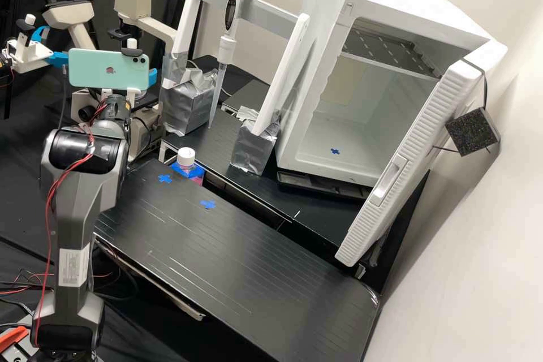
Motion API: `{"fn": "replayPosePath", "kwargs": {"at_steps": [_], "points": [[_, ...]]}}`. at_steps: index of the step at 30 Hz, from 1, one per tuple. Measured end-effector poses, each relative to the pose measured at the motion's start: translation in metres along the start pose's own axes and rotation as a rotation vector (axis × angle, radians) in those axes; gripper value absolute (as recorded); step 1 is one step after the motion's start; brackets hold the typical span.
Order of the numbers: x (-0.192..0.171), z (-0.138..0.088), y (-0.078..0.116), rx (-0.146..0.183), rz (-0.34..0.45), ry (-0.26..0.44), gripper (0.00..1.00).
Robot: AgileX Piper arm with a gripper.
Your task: Move the petri dish to the microscope
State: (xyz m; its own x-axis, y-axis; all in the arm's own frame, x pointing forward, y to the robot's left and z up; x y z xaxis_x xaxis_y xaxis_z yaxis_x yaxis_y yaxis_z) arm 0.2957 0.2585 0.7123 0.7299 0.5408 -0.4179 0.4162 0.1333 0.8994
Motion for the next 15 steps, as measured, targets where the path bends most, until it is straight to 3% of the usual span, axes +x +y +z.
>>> {"fn": "replayPosePath", "kwargs": {"at_steps": [6, 10, 13, 15], "points": [[-0.036, -0.016, -0.002, 0.025, 0.019, 0.086, 1.0], [-0.061, -0.016, -0.003, 0.037, 0.047, 0.094, 1.0], [-0.087, -0.013, 0.0, 0.042, 0.119, 0.075, 1.0], [-0.104, -0.011, 0.005, 0.026, 0.202, 0.067, 1.0]]}}
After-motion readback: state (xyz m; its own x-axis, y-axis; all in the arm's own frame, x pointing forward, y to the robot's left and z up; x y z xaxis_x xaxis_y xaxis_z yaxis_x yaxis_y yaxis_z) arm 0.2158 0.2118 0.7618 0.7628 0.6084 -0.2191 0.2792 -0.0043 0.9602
